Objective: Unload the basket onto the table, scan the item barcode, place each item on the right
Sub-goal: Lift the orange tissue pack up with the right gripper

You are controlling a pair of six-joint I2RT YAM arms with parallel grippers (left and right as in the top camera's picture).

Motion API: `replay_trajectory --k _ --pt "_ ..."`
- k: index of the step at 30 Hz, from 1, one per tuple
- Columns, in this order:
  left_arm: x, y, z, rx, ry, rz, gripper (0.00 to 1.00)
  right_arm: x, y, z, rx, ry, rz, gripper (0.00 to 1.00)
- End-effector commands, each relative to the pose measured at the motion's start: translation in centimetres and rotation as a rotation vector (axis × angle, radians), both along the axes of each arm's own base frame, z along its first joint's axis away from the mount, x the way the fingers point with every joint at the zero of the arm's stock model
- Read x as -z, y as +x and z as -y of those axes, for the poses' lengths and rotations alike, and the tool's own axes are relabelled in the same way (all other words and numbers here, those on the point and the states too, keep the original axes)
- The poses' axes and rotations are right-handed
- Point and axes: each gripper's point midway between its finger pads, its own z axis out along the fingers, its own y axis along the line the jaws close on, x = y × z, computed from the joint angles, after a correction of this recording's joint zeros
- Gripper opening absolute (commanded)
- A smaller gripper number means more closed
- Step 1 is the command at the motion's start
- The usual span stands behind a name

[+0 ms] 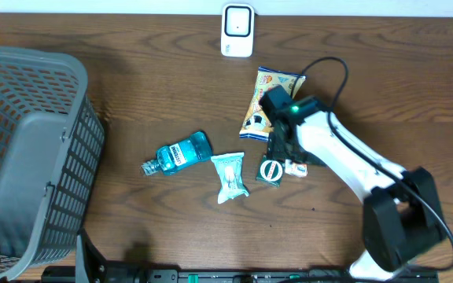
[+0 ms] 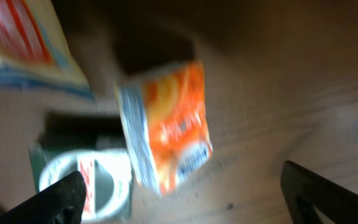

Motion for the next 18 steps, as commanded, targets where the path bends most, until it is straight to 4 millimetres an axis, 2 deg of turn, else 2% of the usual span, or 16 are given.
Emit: replay_trajectory --k 1,5,9,14,18 --pt "0.3 0.1 0.3 0.009 0.013 0.006 0.98 0.0 2.3 0.5 0.064 -0.108 0.067 0.88" --pt "0.3 0.1 0.3 0.009 0.013 0.006 0.98 1.9 2.6 0.3 0.062 -0.143 0.013 0.85" --pt "0.3 0.1 0.3 0.01 0.013 0.005 0.97 4.2 1.6 -0.1 0.04 -0.151 -0.075 0.8" --pt "0.3 0.1 0.3 0.01 0.013 0.005 0.98 5.1 1.2 -0.4 0.027 -0.166 -0.1 0.73" --pt "0.3 0.1 0.3 0.009 0.013 0.006 0.98 5.6 0.6 -0.7 0.036 -0.139 -0.137 0.48"
